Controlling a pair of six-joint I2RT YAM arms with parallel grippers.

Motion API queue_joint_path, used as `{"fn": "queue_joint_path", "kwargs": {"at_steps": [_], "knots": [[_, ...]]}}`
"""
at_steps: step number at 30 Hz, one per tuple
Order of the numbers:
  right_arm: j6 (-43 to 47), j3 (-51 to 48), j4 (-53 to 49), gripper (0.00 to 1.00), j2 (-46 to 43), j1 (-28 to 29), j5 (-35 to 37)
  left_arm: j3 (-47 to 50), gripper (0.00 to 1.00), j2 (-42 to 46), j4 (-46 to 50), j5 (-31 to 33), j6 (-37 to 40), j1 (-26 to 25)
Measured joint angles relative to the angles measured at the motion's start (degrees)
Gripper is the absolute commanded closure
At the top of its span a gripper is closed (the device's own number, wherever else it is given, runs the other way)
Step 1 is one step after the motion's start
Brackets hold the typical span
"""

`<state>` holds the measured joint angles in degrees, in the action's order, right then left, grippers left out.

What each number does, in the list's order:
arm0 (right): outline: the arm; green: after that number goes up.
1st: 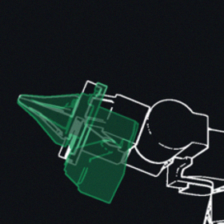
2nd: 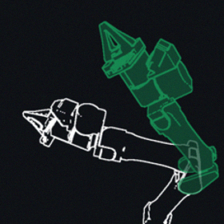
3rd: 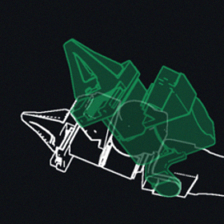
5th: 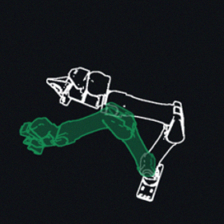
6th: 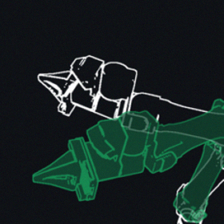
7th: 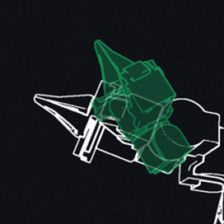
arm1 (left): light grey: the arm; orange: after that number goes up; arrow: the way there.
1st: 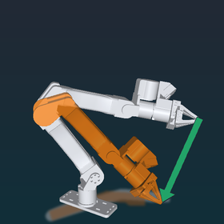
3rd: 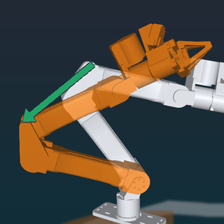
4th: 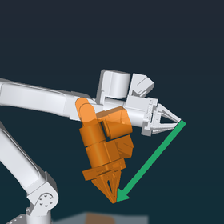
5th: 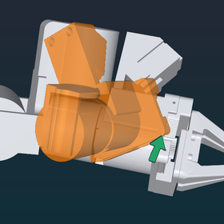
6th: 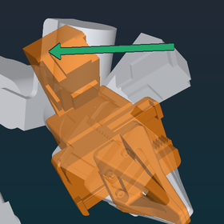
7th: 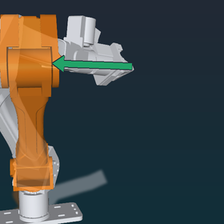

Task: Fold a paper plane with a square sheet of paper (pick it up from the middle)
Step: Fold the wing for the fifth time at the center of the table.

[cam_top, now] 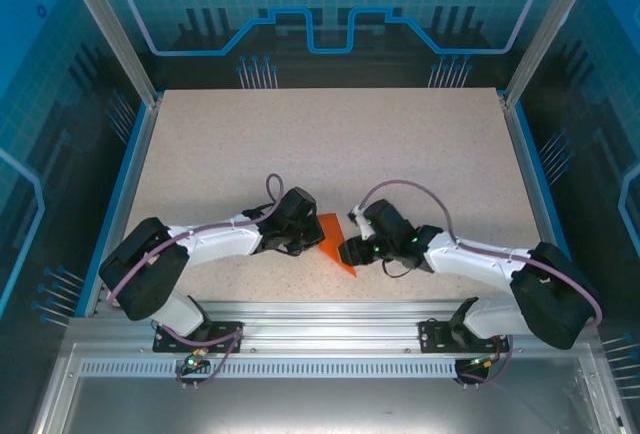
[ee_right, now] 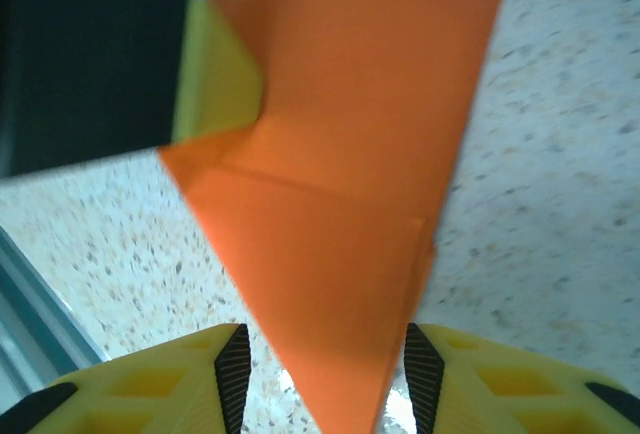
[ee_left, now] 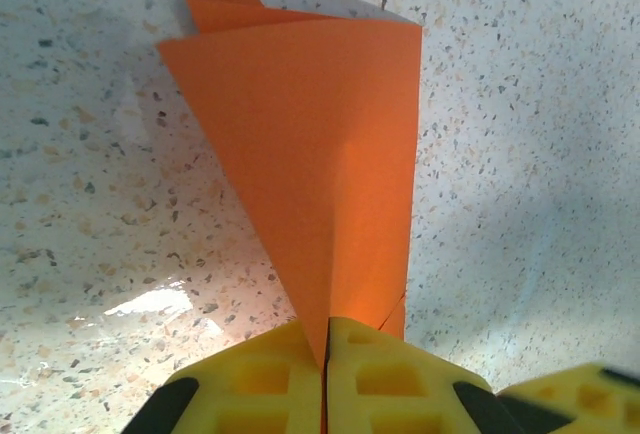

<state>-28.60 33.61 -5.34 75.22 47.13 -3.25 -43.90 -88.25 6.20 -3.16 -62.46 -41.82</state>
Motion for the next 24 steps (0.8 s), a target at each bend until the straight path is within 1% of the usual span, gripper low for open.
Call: {"fn": "queue_joint_path", "kwargs": {"at_steps": [2, 5, 8, 11, 15, 20, 24], "knots": [[0.85, -0.72, 0.92, 0.55, -0.09, 5.31, 4.85, 0.0, 0.93, 0.0, 0.0, -0.2, 0.0, 0.04], [2.19, -3.23, 3.26, 0.54, -0.98, 9.97, 11.17, -0.04, 0.93, -0.13, 0.02, -0.37, 0.0, 0.04], [5.46, -5.33, 5.77, 0.53, -1.81, 13.05, 16.92, -0.2, 0.93, -0.39, 0.04, -0.37, -0.04, 0.04], [9.7, -6.73, 8.48, 0.53, -1.86, 14.67, 20.24, -0.22, 0.92, -0.44, 0.02, -0.37, -0.02, 0.04], [15.3, -6.91, 11.37, 0.53, -1.18, 16.79, 22.67, -0.28, 0.92, -0.44, 0.02, -0.37, -0.02, 0.04], [19.69, -6.03, 13.31, 0.53, 3.52, 18.53, 25.9, -0.33, 0.92, -0.55, 0.0, -0.39, -0.02, 0.04], [21.53, -5.25, 14.47, 0.54, 6.38, 19.28, 28.81, -0.33, 0.92, -0.66, 0.0, -0.79, -0.02, 0.04]]}}
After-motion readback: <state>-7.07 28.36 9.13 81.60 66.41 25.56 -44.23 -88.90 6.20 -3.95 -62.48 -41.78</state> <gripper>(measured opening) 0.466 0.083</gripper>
